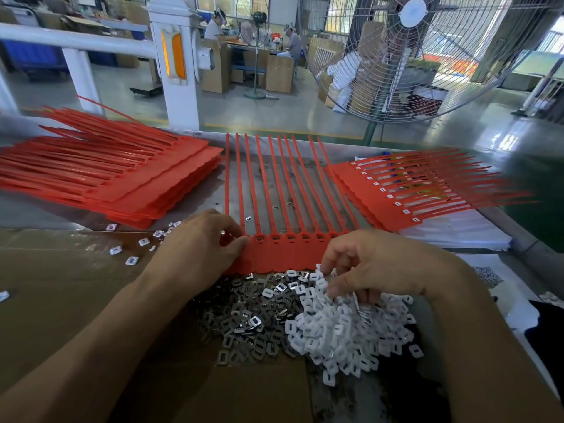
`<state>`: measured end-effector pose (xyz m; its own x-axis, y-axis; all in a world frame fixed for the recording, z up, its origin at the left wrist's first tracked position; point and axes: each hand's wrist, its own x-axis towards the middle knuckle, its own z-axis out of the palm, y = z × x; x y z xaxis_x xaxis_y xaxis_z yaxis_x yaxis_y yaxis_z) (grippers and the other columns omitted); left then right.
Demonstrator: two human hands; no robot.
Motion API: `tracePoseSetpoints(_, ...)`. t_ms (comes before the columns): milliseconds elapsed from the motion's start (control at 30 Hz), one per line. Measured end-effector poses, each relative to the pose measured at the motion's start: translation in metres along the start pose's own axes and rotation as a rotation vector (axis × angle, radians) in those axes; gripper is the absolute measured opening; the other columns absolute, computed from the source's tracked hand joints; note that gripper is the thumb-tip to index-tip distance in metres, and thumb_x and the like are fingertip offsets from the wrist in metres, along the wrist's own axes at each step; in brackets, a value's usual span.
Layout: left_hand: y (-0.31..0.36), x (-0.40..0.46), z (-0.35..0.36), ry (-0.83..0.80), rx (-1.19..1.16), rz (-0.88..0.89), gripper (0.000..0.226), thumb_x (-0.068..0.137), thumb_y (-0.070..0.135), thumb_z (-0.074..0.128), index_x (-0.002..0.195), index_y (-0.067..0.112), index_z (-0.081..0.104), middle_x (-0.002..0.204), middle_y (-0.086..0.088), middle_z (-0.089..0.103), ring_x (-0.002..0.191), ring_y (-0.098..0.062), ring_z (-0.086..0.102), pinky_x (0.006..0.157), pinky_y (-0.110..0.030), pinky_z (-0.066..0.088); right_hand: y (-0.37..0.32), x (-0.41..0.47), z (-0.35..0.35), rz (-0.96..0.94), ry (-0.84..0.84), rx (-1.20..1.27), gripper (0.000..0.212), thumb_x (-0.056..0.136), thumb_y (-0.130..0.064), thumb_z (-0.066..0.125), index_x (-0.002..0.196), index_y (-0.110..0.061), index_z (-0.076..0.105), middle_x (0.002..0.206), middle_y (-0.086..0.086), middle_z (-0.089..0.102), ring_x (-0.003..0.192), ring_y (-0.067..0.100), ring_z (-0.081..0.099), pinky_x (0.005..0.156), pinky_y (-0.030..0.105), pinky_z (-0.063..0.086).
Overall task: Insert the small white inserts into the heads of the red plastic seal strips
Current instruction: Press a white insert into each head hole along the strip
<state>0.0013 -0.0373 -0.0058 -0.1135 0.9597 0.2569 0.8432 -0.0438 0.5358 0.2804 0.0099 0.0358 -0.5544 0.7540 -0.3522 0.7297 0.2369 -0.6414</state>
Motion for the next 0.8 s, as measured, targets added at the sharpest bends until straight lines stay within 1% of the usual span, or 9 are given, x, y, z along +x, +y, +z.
tracePoseSetpoints(100,0.0,0.0,0.0,0.01,-0.008,0.009,0.014,0.09,0.046,0.067,0.094,0.035,0.073,0.099,0.016,0.061,0.096,-0.009,0.059,0.09,-0.037,0.051,0.002,0.001,-0.001,-0.043,-0.012,0.035,0.013,0.087,-0.019,0.083,0.093,-0.025,0.073,0.082,0.003,0.077,0.06,0.016,0.07,0.055,0.028,0.055)
tracePoseSetpoints(267,0.0,0.0,0.0,0.014,-0.006,0.016,0.017,0.09,0.047,0.066,0.097,0.034,0.074,0.101,0.016,0.062,0.098,-0.008,0.059,0.09,-0.035,0.051,0.005,0.003,-0.001,-0.117,-0.024,0.015,0.005,0.09,-0.023,0.079,0.09,-0.026,0.075,0.084,0.005,0.076,0.063,0.016,0.068,0.058,0.032,0.056)
tracePoseSetpoints(333,0.0,0.0,0.0,0.034,-0.006,0.025,0.018,0.091,0.047,0.066,0.099,0.033,0.074,0.102,0.015,0.063,0.099,-0.008,0.059,0.09,-0.034,0.05,0.007,0.004,-0.001,-0.132,0.017,0.018,0.004,0.092,-0.025,0.077,0.09,-0.028,0.074,0.082,0.002,0.076,0.063,0.015,0.066,0.057,0.032,0.056)
tracePoseSetpoints(400,0.0,0.0,0.0,0.062,-0.004,0.031,0.017,0.091,0.045,0.066,0.098,0.032,0.075,0.102,0.015,0.064,0.099,-0.009,0.058,0.088,-0.033,0.047,0.008,0.005,-0.001,-0.168,0.085,0.062,0.003,0.093,-0.029,0.075,0.09,-0.031,0.075,0.074,-0.003,0.072,0.06,0.011,0.062,0.055,0.027,0.053)
tracePoseSetpoints(500,0.004,0.0,0.001,0.129,-0.025,0.07,0.011,0.09,0.038,0.07,0.095,0.03,0.076,0.1,0.015,0.065,0.098,-0.01,0.059,0.086,-0.031,0.046,0.006,0.009,0.002,-0.206,0.205,0.222,0.008,0.092,-0.037,0.074,0.093,-0.029,0.076,0.068,-0.004,0.066,0.056,0.011,0.055,0.053,0.022,0.047)
tracePoseSetpoints(567,0.008,-0.001,0.001,0.166,-0.104,0.127,0.007,0.088,0.032,0.072,0.094,0.029,0.076,0.096,0.014,0.066,0.092,-0.006,0.061,0.084,-0.029,0.048,0.0,0.016,0.009,-0.212,0.254,0.402,0.008,0.095,-0.032,0.073,0.093,-0.025,0.077,0.067,0.001,0.064,0.051,0.012,0.05,0.05,0.02,0.044)
tracePoseSetpoints(633,0.015,-0.003,0.001,0.148,-0.215,0.191,0.004,0.087,0.027,0.075,0.09,0.03,0.074,0.09,0.015,0.066,0.083,-0.003,0.062,0.077,-0.026,0.05,-0.007,0.024,0.02,-0.206,0.269,0.57,0.007,0.095,-0.026,0.074,0.092,-0.021,0.077,0.066,0.005,0.061,0.048,0.013,0.046,0.046,0.02,0.04)
tracePoseSetpoints(700,0.02,-0.005,0.003,0.111,-0.285,0.25,0.008,0.086,0.027,0.077,0.089,0.031,0.071,0.089,0.016,0.066,0.081,-0.004,0.063,0.072,-0.022,0.05,-0.013,0.032,0.029,-0.197,0.28,0.699,0.009,0.094,-0.024,0.075,0.094,-0.016,0.078,0.066,0.007,0.059,0.05,0.016,0.043,0.044,0.022,0.037)
tracePoseSetpoints(800,0.023,-0.009,0.006,0.144,-0.329,0.292,0.016,0.083,0.03,0.079,0.093,0.033,0.066,0.092,0.02,0.062,0.08,-0.006,0.061,0.069,-0.015,0.046,-0.019,0.04,0.039,-0.178,0.264,0.839,0.012,0.092,-0.021,0.077,0.096,-0.01,0.077,0.07,0.008,0.058,0.058,0.02,0.041,0.043,0.025,0.032)
